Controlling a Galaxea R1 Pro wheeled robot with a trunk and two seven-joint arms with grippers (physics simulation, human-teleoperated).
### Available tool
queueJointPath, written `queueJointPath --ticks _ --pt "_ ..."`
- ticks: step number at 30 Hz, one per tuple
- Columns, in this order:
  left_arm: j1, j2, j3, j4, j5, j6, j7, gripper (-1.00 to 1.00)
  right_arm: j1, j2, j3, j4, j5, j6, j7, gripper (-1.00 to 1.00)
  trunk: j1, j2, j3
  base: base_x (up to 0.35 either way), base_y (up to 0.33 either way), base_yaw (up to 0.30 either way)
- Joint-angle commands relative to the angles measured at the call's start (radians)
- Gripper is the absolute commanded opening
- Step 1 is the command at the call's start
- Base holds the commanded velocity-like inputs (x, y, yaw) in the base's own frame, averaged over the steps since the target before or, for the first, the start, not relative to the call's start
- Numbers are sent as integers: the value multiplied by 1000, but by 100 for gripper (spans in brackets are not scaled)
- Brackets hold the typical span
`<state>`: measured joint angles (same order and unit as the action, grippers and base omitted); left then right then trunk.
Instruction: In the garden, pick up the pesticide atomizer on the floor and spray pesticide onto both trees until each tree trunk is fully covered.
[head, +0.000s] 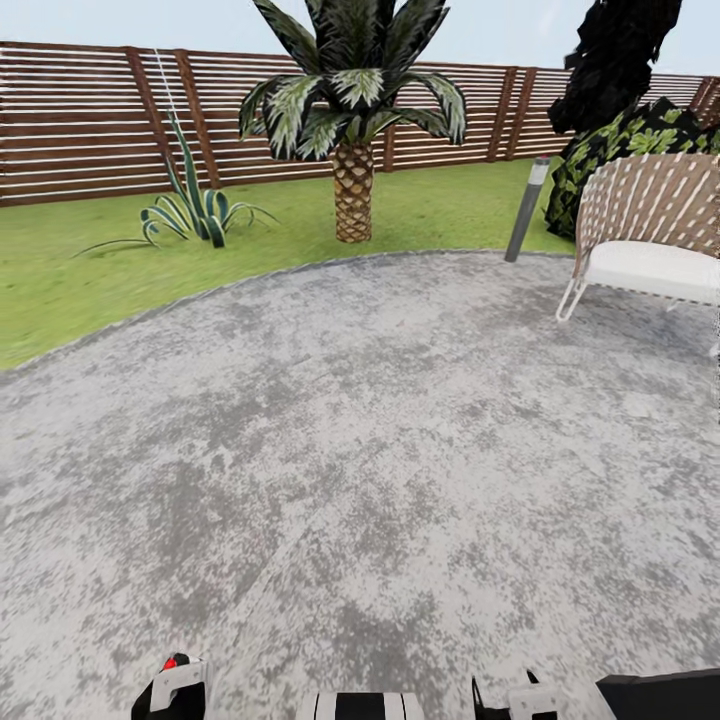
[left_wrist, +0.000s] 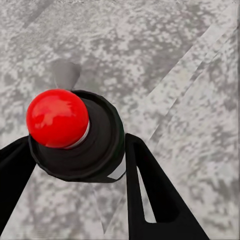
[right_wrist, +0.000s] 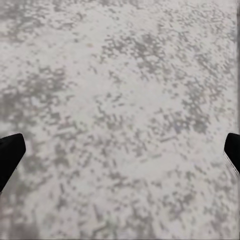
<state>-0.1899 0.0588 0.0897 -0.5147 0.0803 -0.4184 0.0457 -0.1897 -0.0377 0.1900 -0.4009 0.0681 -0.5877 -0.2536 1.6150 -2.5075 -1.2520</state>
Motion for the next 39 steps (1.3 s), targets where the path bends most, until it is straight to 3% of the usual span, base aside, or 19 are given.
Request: queueJointPath --ticks 1,33,39 --pt "0 1 -2 1 8 -3 0 -100 0 -1 5 1 7 0 -10 100 -1 0 5 0 0 0" --pt "0 -2 -7 7 7 -3 0 -100 0 -1 5 1 6 0 -10 100 -15 8 177 0 0 0" --pt "0 -2 -5 7 7 -3 0 -100 0 -1 5 -1 3 -1 -13 100 -38 50 198 0 0 0"
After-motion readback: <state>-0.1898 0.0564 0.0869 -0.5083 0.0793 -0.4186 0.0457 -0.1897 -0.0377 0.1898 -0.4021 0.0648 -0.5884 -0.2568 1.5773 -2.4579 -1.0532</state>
